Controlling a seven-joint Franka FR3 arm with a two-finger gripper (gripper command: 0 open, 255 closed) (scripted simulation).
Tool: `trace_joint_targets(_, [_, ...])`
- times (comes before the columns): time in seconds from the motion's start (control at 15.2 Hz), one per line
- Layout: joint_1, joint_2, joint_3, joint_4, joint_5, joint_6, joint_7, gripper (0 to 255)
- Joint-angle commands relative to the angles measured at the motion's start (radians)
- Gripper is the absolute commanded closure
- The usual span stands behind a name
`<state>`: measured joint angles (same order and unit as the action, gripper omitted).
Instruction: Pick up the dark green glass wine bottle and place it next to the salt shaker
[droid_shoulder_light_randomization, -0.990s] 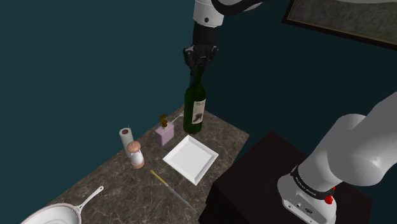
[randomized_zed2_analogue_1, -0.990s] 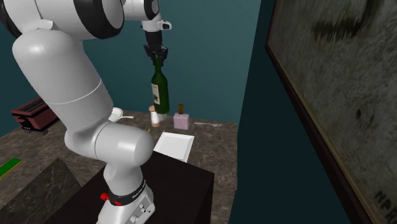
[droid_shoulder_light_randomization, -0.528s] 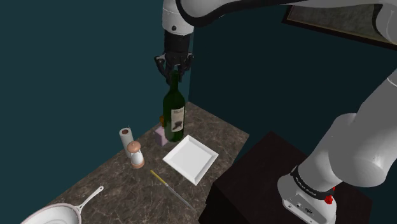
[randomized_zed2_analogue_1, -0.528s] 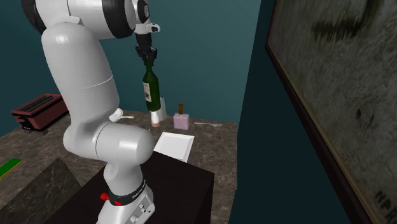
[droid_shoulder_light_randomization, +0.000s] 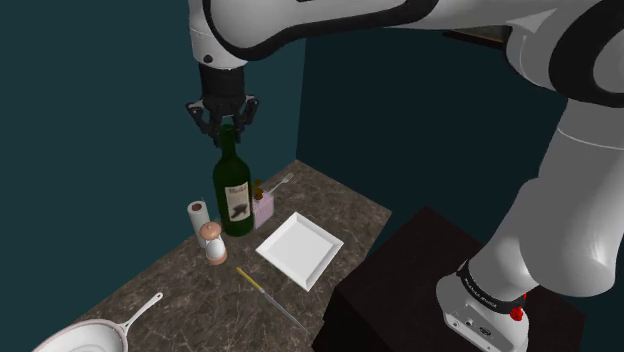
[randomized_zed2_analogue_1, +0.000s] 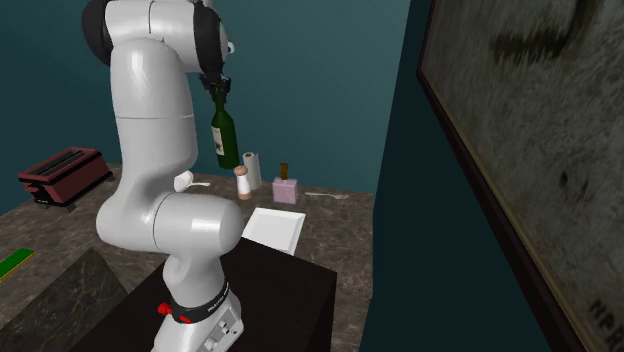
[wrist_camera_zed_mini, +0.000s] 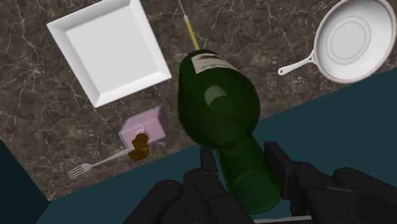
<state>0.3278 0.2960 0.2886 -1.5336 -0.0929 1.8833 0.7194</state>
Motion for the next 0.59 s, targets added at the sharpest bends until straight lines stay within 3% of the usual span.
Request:
trace_joint_targets(0.0, [0.031,0.074,0.005,0.088,-0.024,-0.018,0.035,255])
trace_joint_targets(0.4, [0.156,0.351,0.0,0.475,-0.095,-0.134,0.112,255])
trace_joint_targets(0.53, [0.152,0.347,-0.001,0.441,-0.094,-0.105,0.114,255])
